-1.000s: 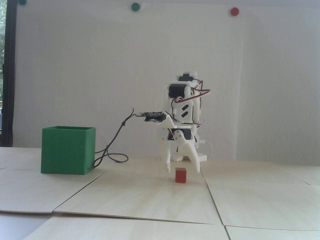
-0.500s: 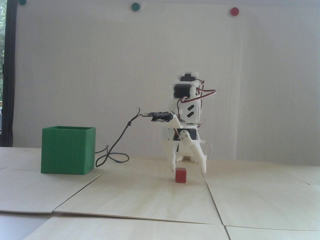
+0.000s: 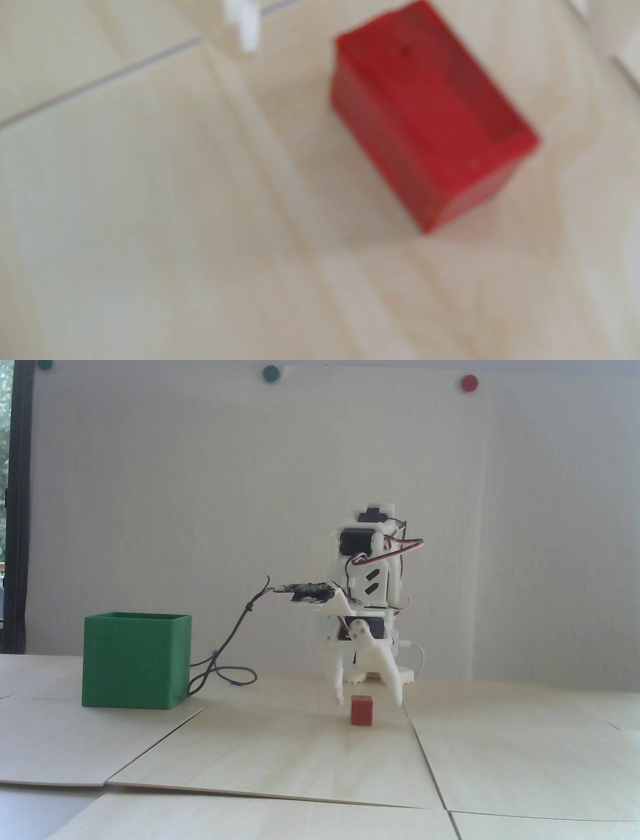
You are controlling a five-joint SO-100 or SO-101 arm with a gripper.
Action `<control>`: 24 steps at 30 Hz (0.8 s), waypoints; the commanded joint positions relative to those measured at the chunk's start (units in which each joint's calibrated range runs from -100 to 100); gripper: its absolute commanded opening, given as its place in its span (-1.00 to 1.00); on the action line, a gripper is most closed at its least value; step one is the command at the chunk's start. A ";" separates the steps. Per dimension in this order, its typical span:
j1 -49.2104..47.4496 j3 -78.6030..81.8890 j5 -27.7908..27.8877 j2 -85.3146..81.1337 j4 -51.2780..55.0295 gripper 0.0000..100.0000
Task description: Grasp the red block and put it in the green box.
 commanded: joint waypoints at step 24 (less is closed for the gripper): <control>0.92 -0.59 -0.36 -0.86 -0.28 -0.69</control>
